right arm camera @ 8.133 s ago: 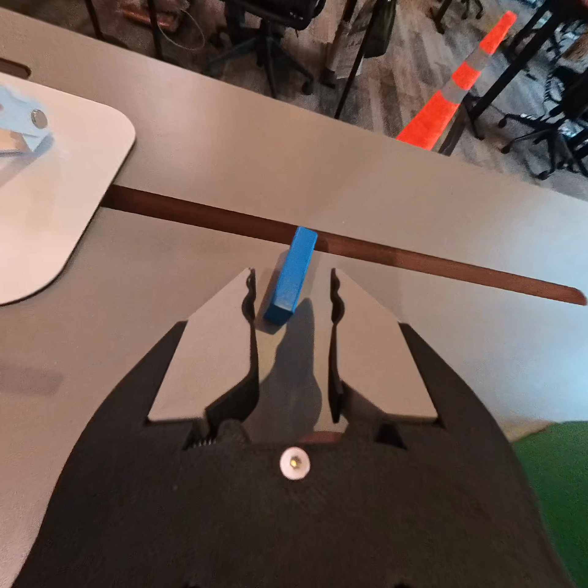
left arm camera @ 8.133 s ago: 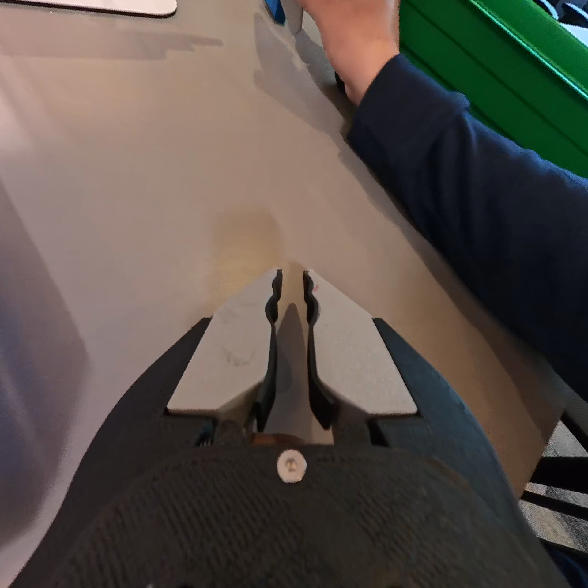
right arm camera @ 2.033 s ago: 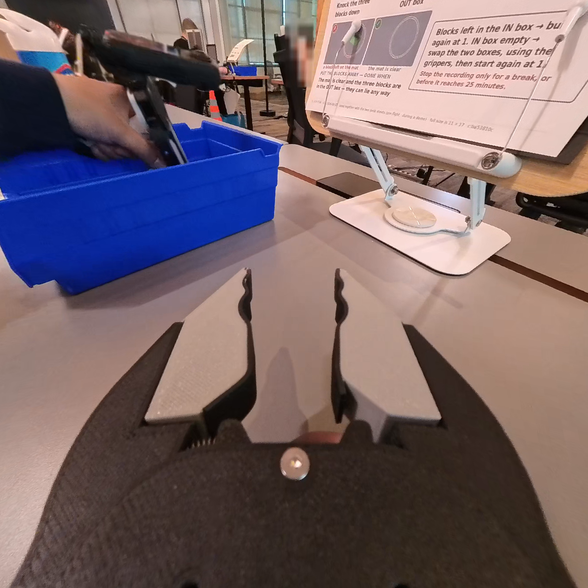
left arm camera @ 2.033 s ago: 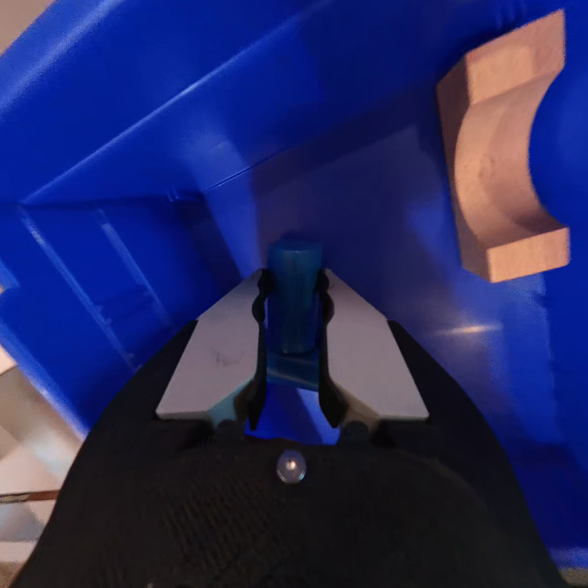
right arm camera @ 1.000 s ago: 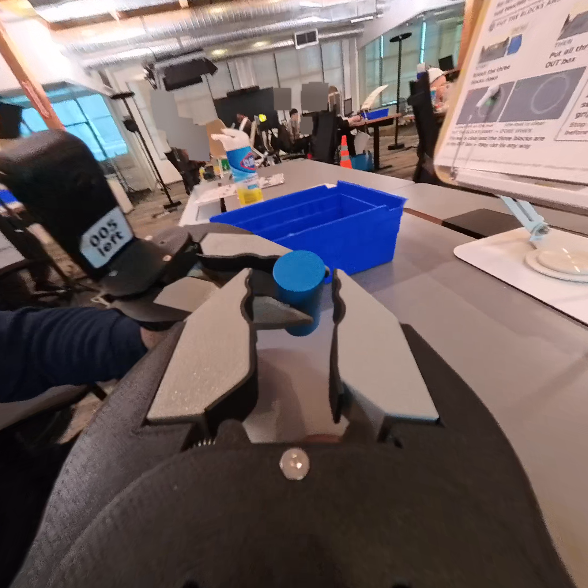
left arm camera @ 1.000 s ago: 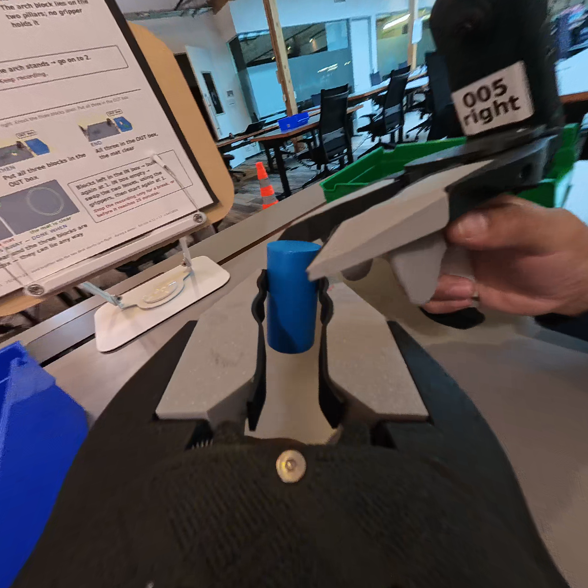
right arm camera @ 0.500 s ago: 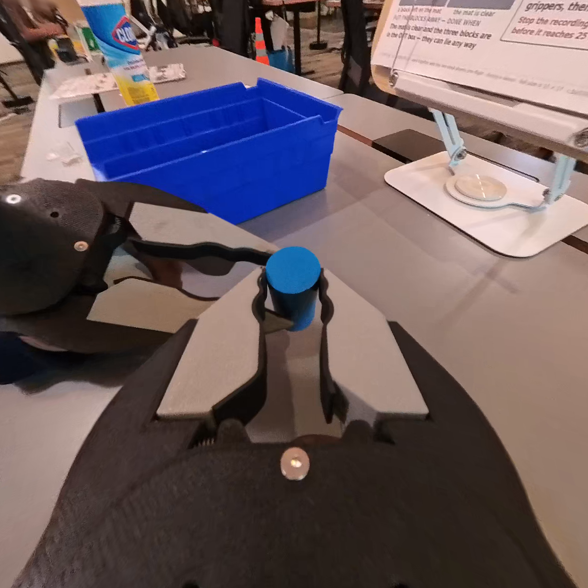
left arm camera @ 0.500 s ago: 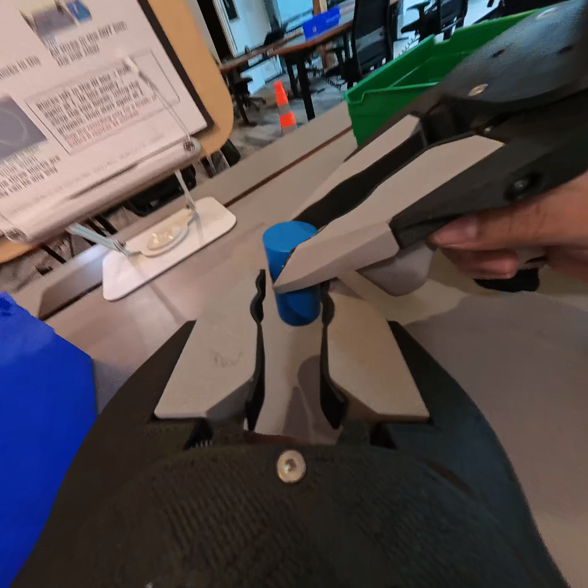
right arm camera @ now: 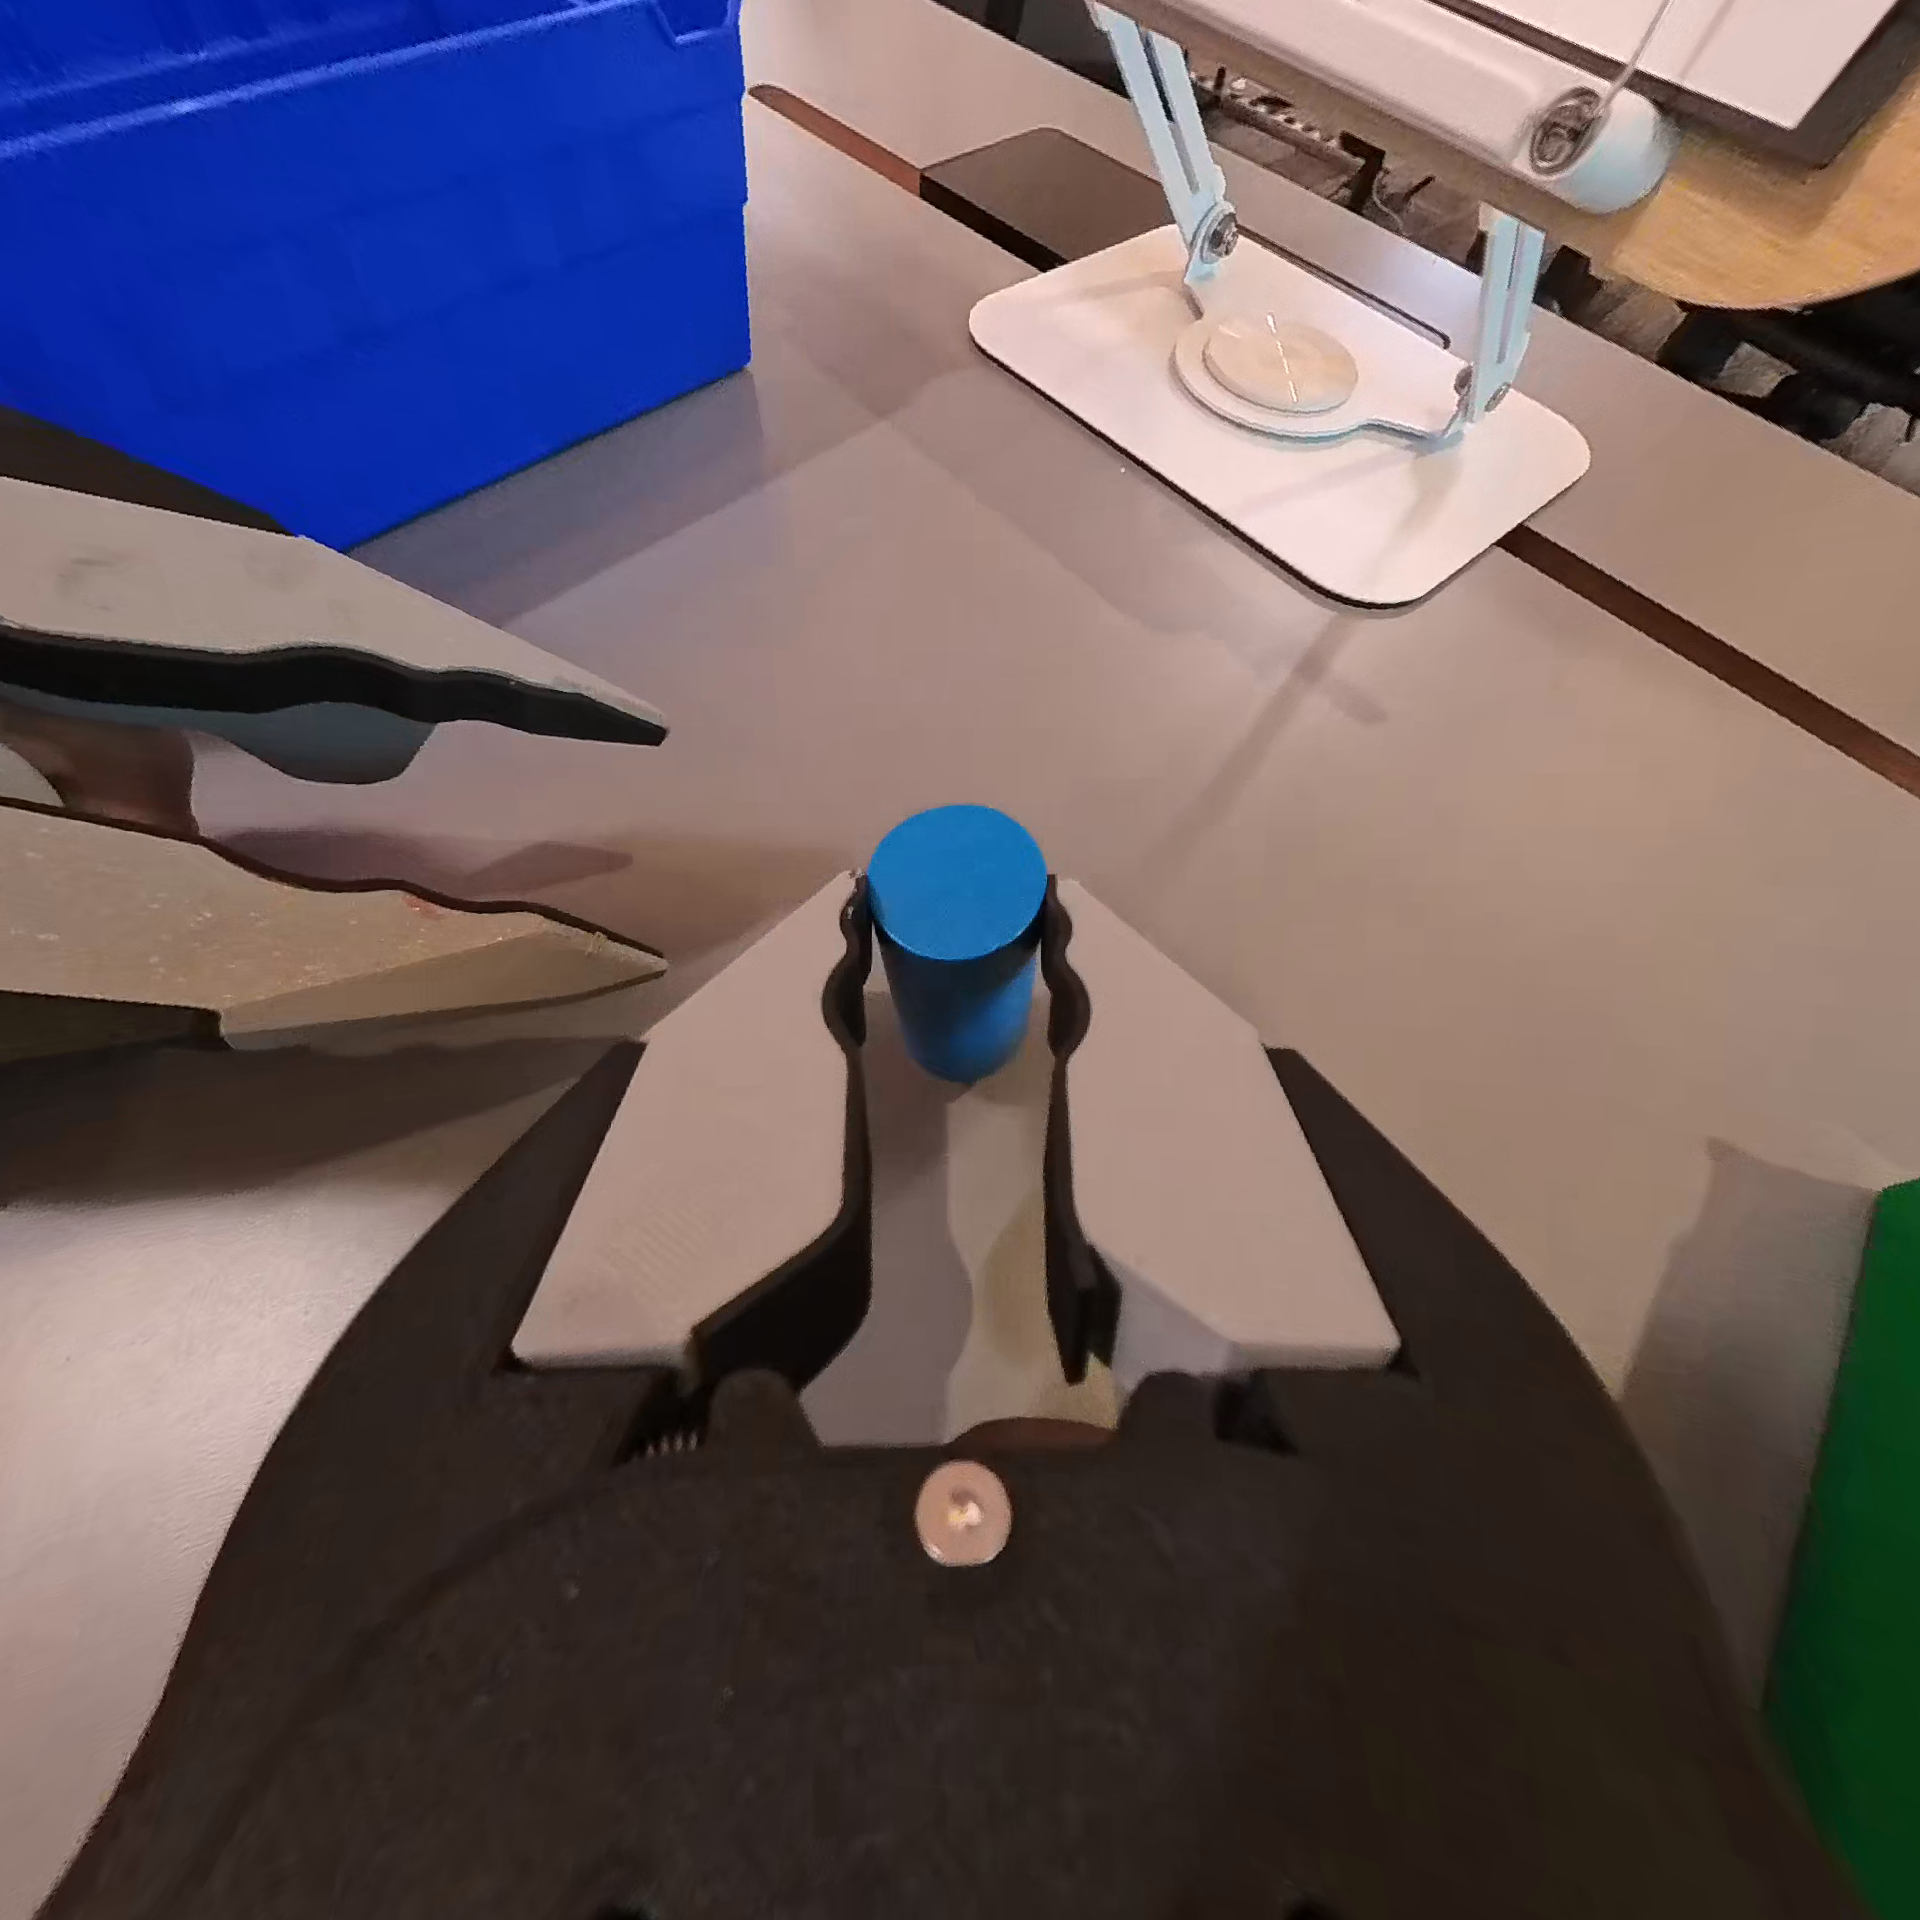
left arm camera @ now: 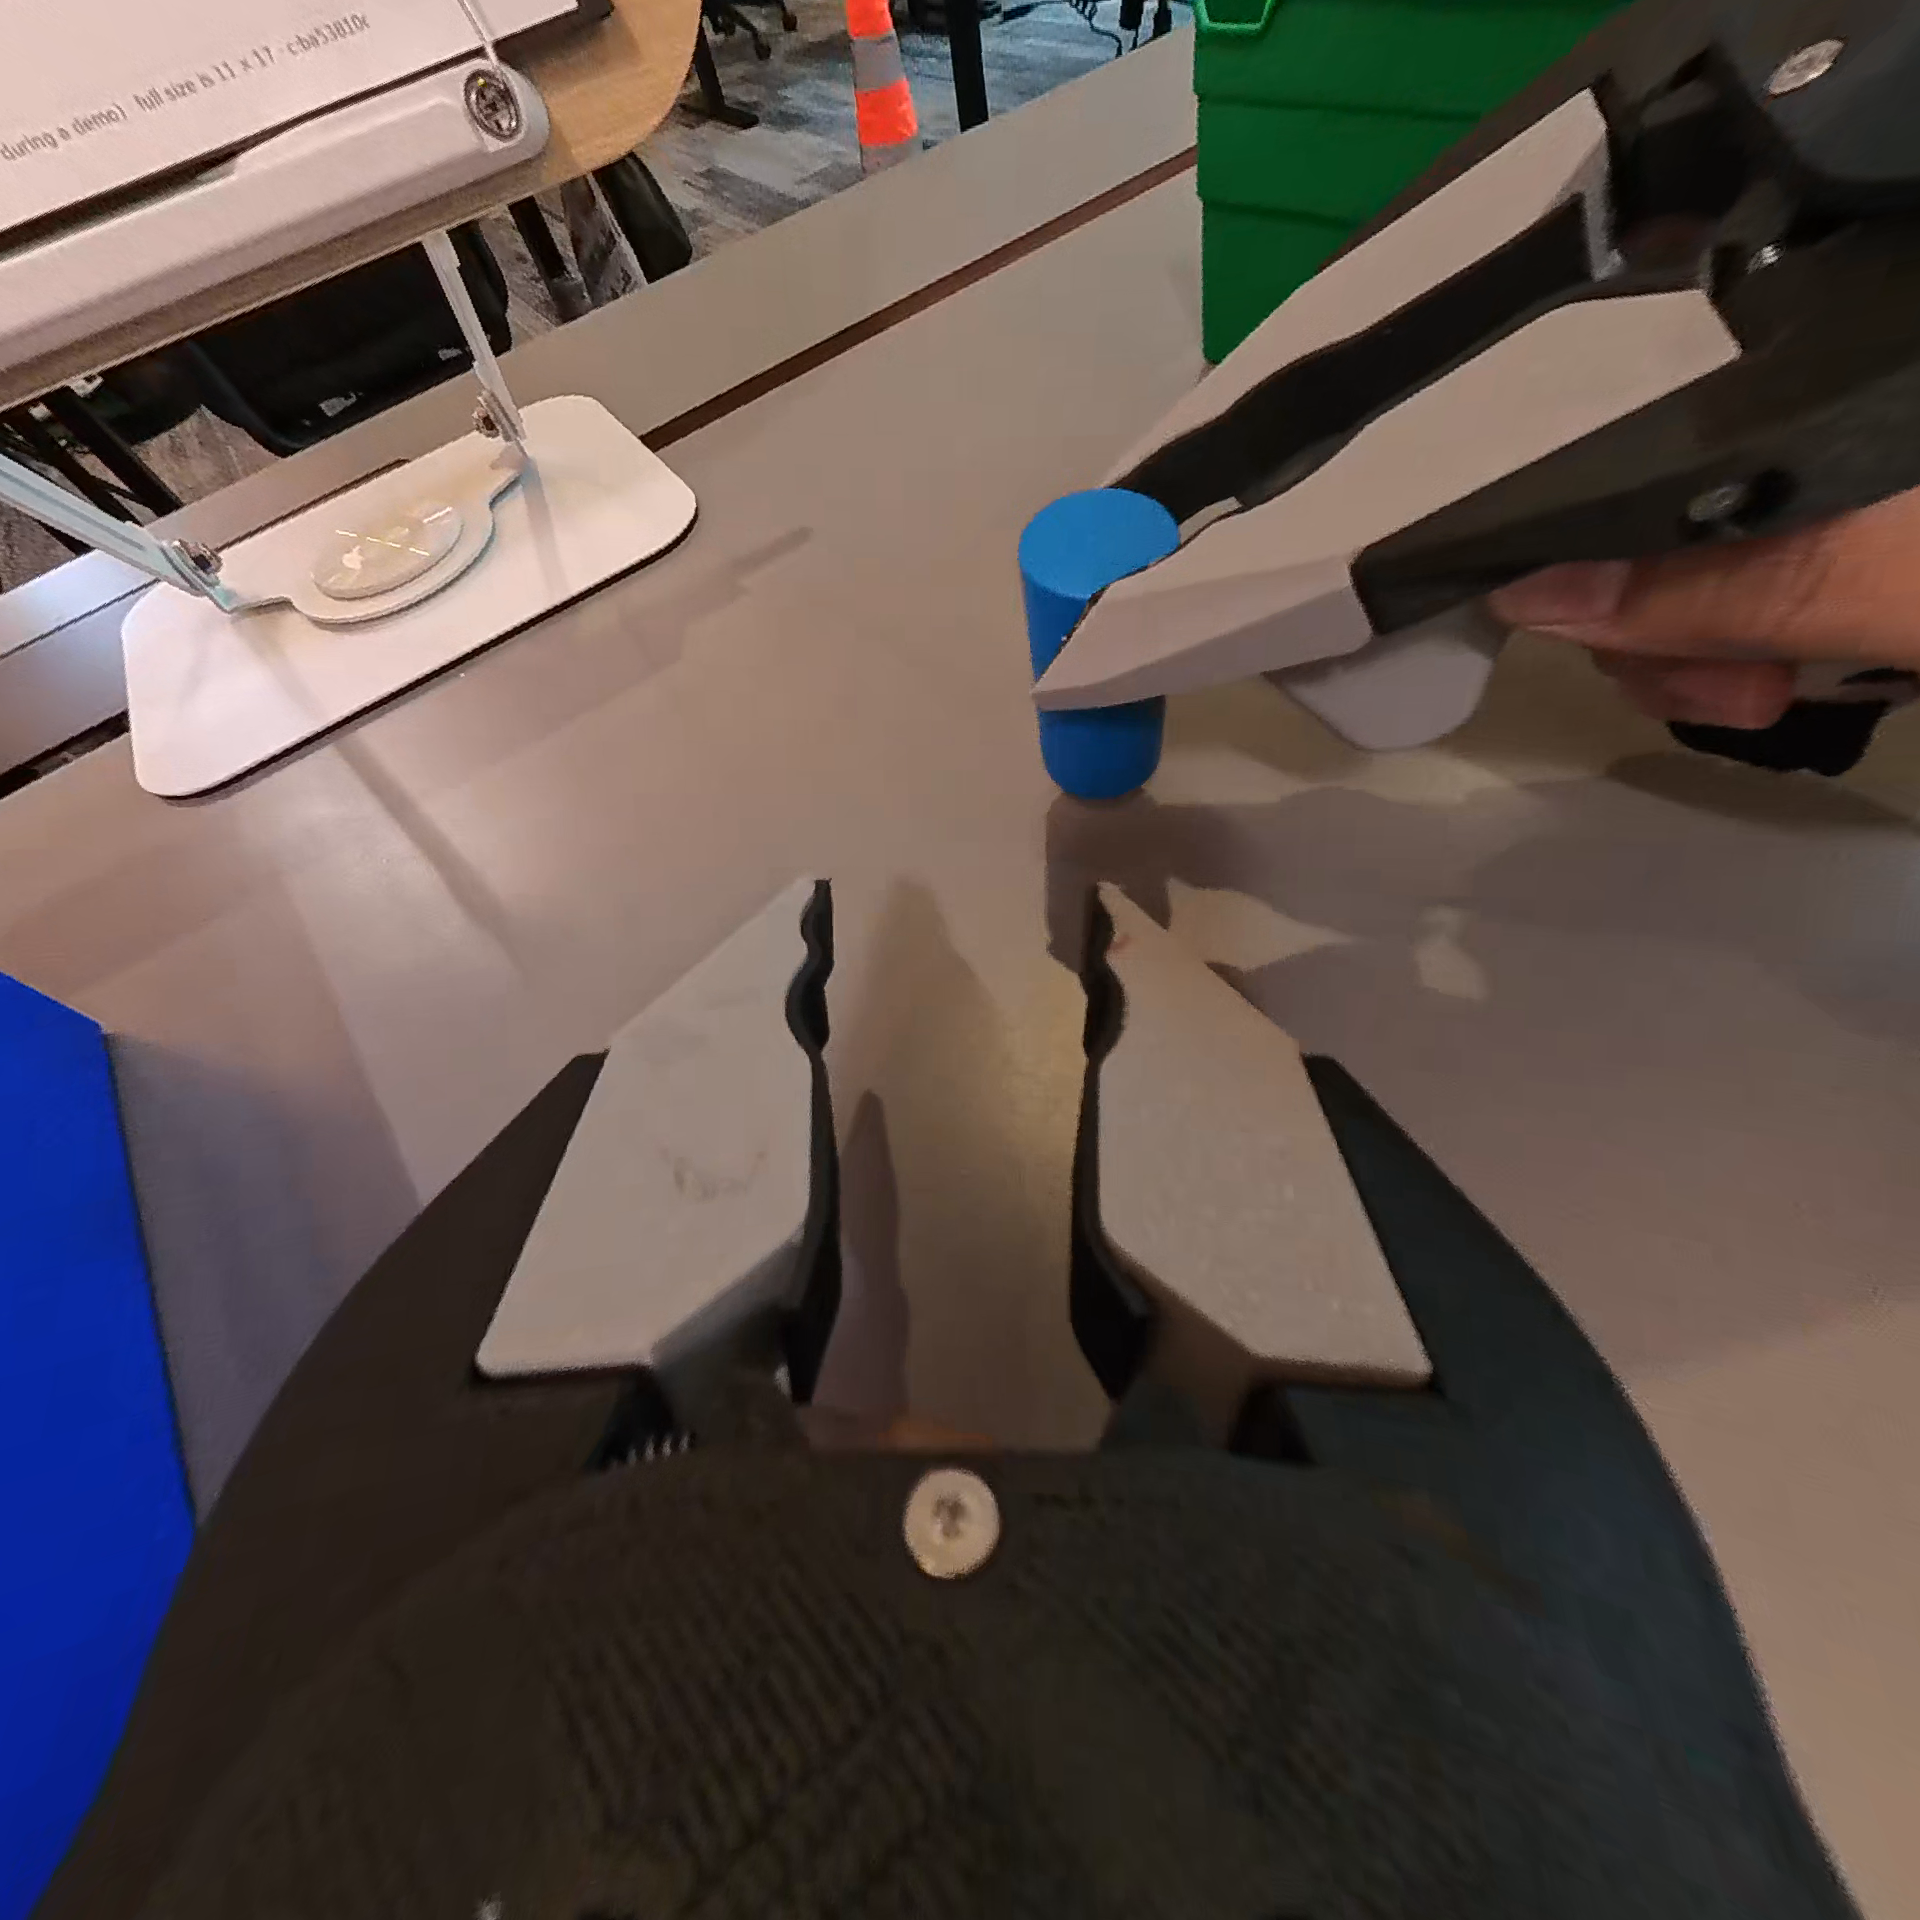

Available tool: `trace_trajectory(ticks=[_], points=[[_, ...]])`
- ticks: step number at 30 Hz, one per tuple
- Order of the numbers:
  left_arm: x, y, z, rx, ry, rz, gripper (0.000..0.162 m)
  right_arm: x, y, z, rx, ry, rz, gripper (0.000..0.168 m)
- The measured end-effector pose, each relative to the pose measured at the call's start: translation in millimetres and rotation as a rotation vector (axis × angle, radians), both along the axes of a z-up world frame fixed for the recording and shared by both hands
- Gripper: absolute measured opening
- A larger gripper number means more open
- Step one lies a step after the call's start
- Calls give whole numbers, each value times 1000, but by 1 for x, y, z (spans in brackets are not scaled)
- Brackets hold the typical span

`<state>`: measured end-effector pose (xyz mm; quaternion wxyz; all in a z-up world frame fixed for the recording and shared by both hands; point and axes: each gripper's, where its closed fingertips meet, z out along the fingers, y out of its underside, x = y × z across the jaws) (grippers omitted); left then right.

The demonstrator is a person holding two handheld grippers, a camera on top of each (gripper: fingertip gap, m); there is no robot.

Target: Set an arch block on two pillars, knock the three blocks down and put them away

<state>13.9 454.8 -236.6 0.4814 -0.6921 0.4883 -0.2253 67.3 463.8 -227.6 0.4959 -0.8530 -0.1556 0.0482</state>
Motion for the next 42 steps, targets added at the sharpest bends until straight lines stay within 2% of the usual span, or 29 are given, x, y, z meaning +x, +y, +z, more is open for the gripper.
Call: trace_trajectory(ticks=[9, 15, 22, 42], points=[[0, 1, -2, 0, 11, 1, 45, 4, -1, -15, -72, 20, -13, 30], [-2, 4, -2, -2, 12, 11, 44, -9, -2, -9, -51, 102, 37, 30], [-2, 5, -3, -4, 16, 11, 44, -1, -2, -14, -68, 52, 1, 30], [-4, 9, -1, -5, 1, 27, 42, -8, -7, -6, -61, 133, 32, 29]])
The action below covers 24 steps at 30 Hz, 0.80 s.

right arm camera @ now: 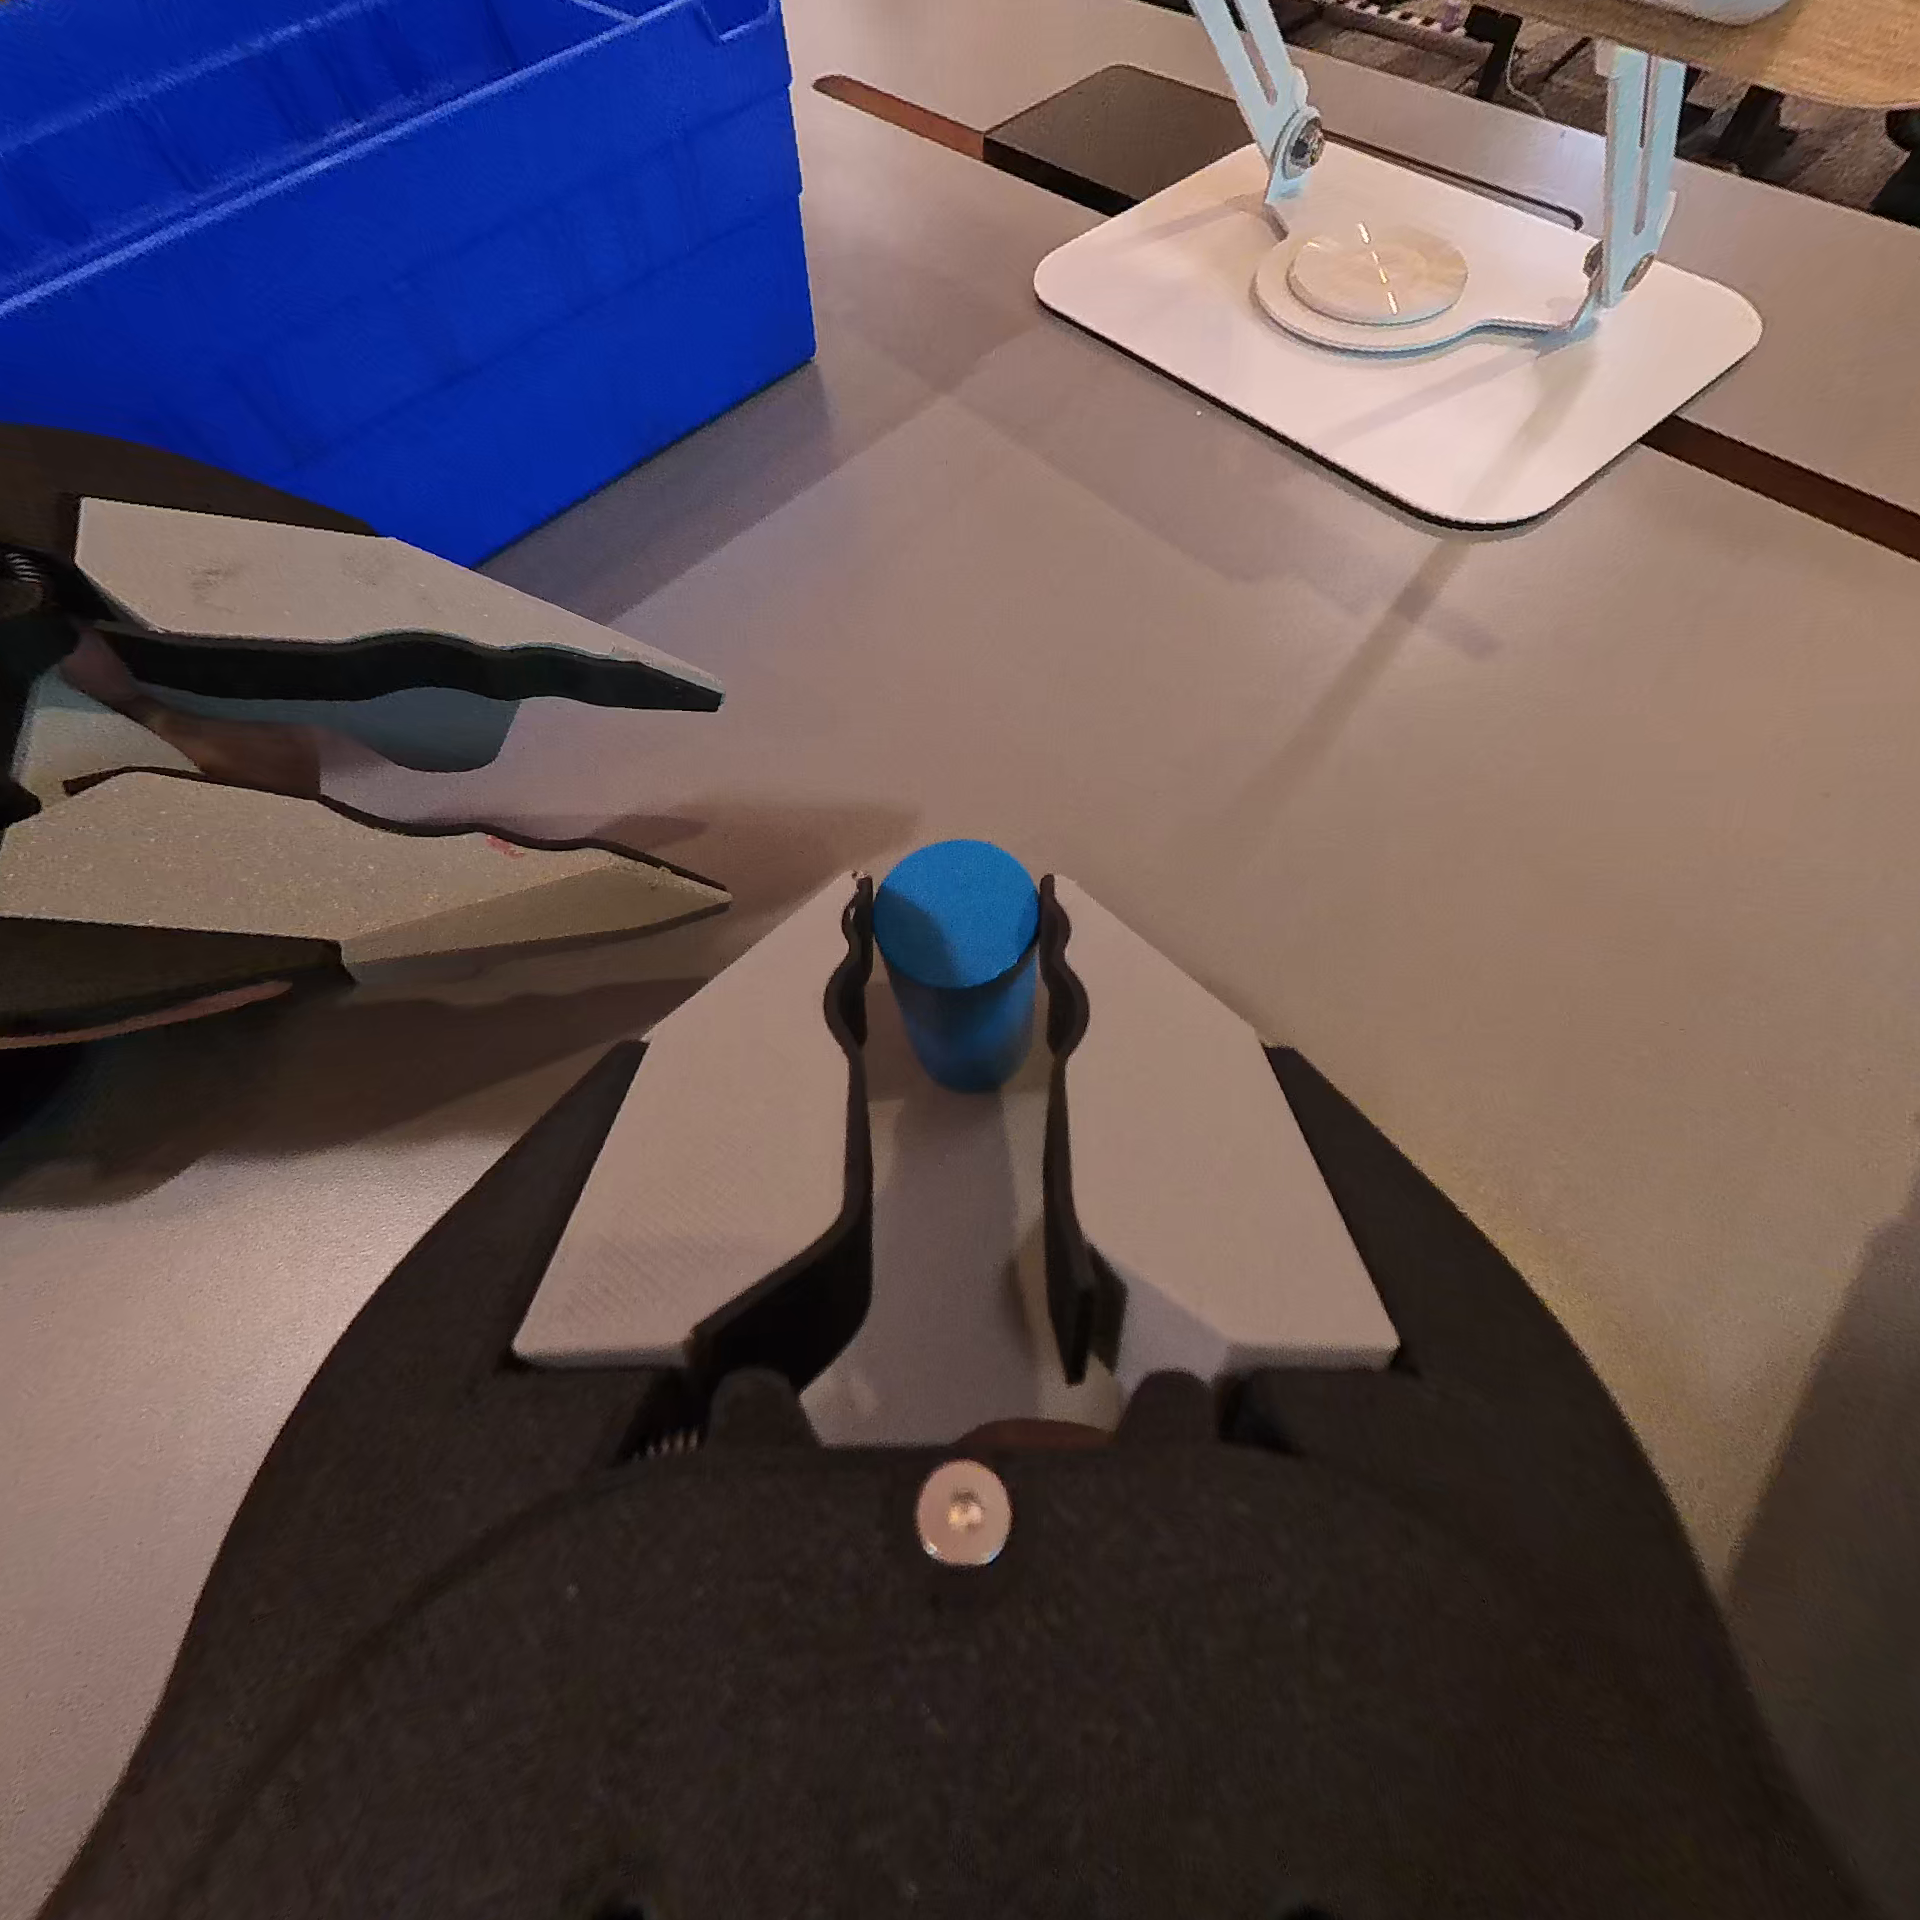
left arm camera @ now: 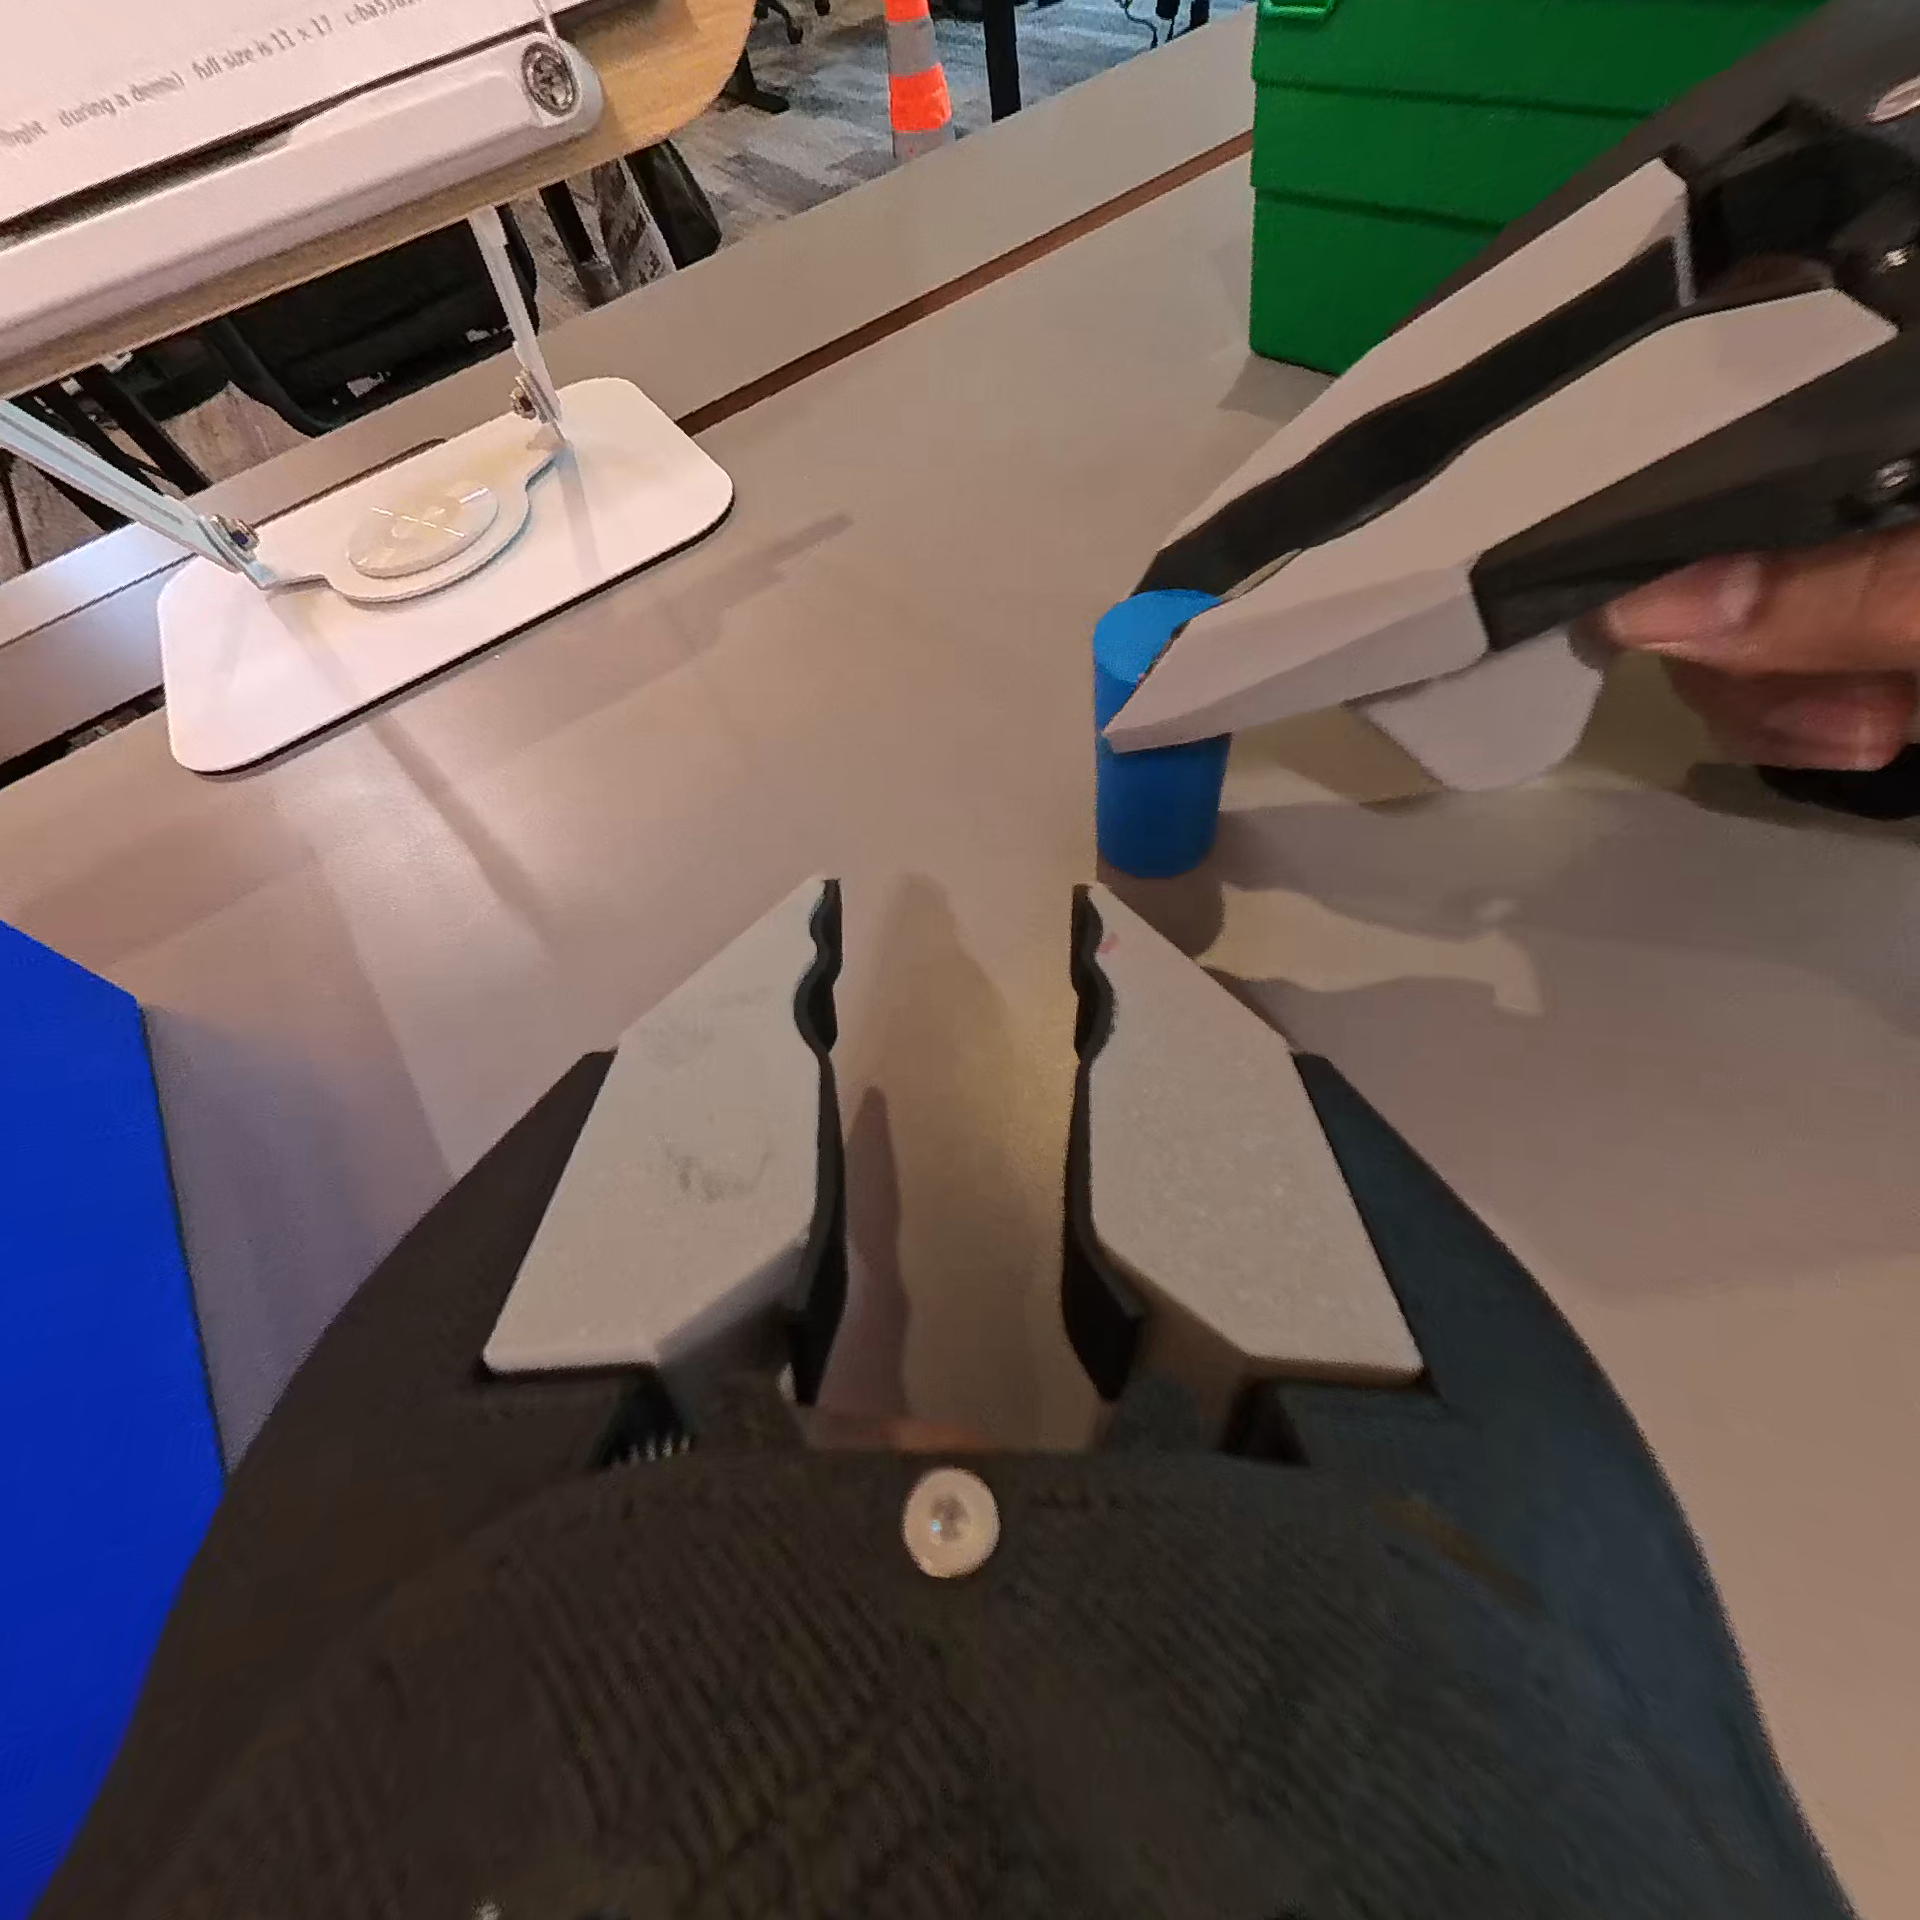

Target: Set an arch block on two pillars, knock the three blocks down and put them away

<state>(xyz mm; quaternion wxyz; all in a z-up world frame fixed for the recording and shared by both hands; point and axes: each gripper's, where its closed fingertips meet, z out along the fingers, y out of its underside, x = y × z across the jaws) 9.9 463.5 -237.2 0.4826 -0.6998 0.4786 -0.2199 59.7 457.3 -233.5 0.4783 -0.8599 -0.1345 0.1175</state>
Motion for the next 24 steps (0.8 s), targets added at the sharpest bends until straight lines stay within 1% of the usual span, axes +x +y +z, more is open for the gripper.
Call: trace_trajectory(ticks=[6, 12, 24], points=[[1, 0, -1, 3, 6, -3, 42, -2, 0, -2, -5, -12, 10, 30], [1, -1, -1, 2, 7, -5, 42, 1, 0, -9, -25, -94, 2, 30], [0, 0, -1, -2, 9, -2, 42, 11, -5, -8, -40, -110, -10, 29]])
